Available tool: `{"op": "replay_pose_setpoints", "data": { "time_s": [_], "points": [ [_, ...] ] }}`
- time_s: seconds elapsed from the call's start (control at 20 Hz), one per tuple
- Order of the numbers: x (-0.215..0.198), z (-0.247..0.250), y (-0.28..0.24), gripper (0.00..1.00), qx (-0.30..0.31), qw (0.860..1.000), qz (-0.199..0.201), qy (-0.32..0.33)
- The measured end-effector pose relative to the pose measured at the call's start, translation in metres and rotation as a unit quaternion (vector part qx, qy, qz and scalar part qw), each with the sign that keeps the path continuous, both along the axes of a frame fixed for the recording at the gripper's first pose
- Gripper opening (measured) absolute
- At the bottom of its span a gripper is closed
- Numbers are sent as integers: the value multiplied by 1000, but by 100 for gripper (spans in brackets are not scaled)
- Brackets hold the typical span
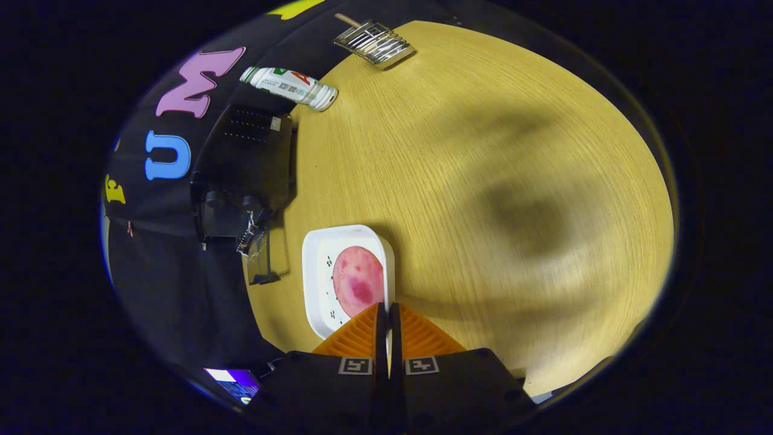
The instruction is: Open the toaster oven, put the food inside, and close the toaster oven door.
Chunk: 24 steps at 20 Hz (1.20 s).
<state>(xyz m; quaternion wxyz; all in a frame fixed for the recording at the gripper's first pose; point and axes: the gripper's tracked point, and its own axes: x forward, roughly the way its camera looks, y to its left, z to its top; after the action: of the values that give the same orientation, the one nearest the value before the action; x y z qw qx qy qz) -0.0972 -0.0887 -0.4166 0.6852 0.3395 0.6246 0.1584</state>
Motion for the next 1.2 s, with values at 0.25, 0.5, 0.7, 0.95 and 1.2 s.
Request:
{"op": "replay_pose_setpoints", "data": {
  "time_s": [0.25,0.5,0.7,0.95,1.2],
  "points": [
    [-5,31,20,5,22,999,-47,-17],
    [-25,73,68,5,28,994,-107,-5],
    [-41,100,128,5,35,991,-127,-10],
    [-38,129,208,5,56,982,-178,-11],
    [-24,142,276,5,67,969,-237,-6]
  ]
}}
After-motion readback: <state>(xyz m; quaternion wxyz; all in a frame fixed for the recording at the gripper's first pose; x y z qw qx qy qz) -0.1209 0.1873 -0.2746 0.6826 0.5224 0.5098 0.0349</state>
